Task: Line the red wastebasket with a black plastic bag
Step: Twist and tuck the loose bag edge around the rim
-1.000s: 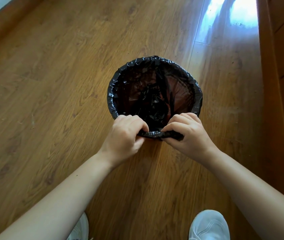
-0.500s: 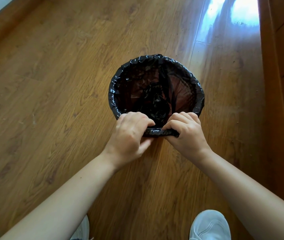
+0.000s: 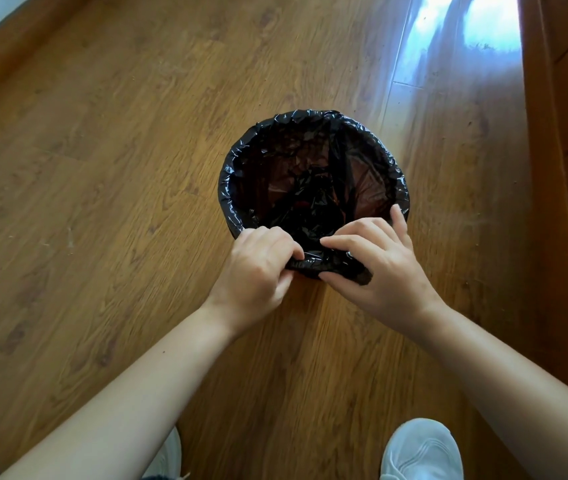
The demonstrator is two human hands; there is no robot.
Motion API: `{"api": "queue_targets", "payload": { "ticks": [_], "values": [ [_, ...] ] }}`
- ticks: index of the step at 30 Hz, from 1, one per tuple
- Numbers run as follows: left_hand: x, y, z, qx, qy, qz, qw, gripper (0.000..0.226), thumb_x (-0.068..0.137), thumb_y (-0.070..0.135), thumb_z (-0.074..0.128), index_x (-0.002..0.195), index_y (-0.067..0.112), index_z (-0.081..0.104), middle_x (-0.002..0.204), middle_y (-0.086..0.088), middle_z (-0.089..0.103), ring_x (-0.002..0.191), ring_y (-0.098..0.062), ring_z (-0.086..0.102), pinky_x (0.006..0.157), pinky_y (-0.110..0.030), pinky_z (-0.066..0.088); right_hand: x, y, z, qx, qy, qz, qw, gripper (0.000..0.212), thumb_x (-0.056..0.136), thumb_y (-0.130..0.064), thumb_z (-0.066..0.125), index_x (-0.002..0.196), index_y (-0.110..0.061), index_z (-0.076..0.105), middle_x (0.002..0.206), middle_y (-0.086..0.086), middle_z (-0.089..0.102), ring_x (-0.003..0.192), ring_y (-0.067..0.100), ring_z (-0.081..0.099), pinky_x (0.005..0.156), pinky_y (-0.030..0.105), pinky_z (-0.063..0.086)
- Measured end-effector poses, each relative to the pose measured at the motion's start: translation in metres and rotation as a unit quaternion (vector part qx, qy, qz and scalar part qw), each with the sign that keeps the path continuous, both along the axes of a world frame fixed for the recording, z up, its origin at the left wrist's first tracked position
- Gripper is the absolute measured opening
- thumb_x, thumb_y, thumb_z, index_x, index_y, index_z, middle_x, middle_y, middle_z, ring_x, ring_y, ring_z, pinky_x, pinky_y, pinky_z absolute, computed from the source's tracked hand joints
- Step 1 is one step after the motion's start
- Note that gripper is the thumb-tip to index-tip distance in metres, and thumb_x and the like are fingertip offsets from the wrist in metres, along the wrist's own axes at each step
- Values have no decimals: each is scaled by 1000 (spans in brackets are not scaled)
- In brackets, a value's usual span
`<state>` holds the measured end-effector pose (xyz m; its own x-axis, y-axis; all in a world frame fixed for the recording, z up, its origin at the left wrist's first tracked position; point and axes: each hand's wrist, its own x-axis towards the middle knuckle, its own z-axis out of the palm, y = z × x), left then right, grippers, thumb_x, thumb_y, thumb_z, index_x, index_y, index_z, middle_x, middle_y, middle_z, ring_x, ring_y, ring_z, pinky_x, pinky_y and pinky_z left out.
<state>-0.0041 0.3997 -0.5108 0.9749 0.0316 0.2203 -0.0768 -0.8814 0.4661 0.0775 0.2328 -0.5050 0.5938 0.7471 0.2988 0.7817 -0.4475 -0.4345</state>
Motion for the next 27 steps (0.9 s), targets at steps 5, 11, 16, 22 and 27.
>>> {"api": "queue_targets", "payload": {
  "ticks": [5,11,16,22,27],
  "values": [
    [-2,6,0,-6,5,-7,1000,19,65,-6,60,81,5,62,79,-9,64,74,-28,57,71,-36,40,17,-3,1,-35,72,59,995,24,69,-23,78,89,-12,69,80,4,64,77,20,56,91,47,42],
    [-2,10,0,-2,10,-13,1000,22,65,-11,62,80,6,61,78,-8,63,73,-26,56,70,-37,42,10,-1,-10,-14,55,24,998,16,68,-17,78,80,-13,67,75,1,63,71,17,57,78,32,38],
    [-1,3,4,0,33,2,999,27,65,14,69,89,9,60,86,-5,62,81,-25,54,78,-37,40,8,6,-14,11,49,-4,999,14,65,-11,77,73,-13,66,71,0,62,68,15,55,72,29,33],
    [1,1,5,3,24,-7,1000,14,69,9,60,83,8,64,81,-6,64,77,-27,57,75,-37,39,3,10,-15,16,41,-6,999,11,68,-15,75,75,-13,66,71,1,61,69,19,58,70,33,37],
    [2,4,1,10,14,4,1000,17,65,-1,58,79,6,64,78,-7,65,73,-28,58,70,-36,38,4,8,-8,-1,30,18,999,21,71,-24,74,87,-14,66,80,2,63,77,19,57,79,35,38]
  ]
}}
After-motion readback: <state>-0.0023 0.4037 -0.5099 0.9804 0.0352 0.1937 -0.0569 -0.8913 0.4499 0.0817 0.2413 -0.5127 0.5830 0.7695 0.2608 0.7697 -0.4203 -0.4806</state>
